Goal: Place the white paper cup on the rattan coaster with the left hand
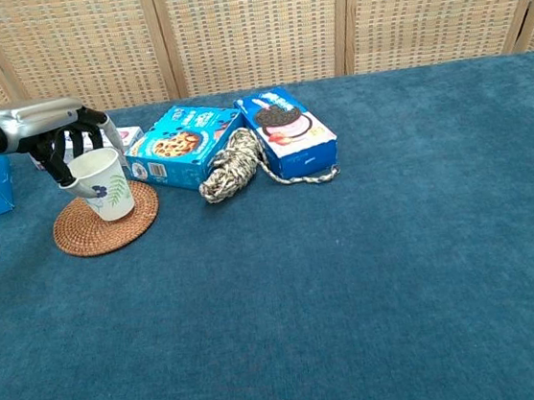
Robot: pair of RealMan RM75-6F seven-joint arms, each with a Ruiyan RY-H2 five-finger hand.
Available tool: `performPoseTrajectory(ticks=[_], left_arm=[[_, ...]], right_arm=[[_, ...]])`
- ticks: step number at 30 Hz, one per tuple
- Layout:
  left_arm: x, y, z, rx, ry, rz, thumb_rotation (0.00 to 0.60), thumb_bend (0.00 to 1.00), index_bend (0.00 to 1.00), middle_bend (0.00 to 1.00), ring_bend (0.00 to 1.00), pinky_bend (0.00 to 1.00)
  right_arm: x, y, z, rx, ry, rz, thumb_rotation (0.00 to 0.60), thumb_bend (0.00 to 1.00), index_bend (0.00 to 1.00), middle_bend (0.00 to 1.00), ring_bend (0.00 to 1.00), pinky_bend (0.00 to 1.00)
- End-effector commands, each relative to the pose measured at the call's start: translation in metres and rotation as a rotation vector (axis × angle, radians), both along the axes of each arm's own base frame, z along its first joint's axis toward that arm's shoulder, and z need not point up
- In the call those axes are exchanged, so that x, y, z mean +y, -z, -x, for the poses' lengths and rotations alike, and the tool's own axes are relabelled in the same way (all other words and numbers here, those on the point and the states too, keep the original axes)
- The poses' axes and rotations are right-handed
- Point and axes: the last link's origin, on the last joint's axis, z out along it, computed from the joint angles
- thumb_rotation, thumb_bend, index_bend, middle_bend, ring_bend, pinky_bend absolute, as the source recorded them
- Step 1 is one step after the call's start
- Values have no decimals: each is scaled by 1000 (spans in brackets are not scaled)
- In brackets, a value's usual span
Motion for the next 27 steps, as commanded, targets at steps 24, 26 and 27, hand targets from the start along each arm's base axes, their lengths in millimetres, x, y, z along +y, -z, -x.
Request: performPoseTrajectory(ticks=[24, 26, 27], left_arm=[[-63, -104, 46, -3, -22, -155, 600, 0, 0, 0, 0, 0], [-77, -114, 55, -19, -46, -184, 600, 0, 0, 0, 0, 0], [-85, -118, 58, -26, -59, -190, 600, 0, 0, 0, 0, 0]], right_arm=[[4, -2, -6, -17, -24, -2, 600, 0, 3, 0, 0, 0], [4, -2, -8, -17, -30, -3, 600, 0, 3, 0, 0, 0], [4, -2, -8, -16, -33, -4, 600, 0, 3, 0, 0, 0]])
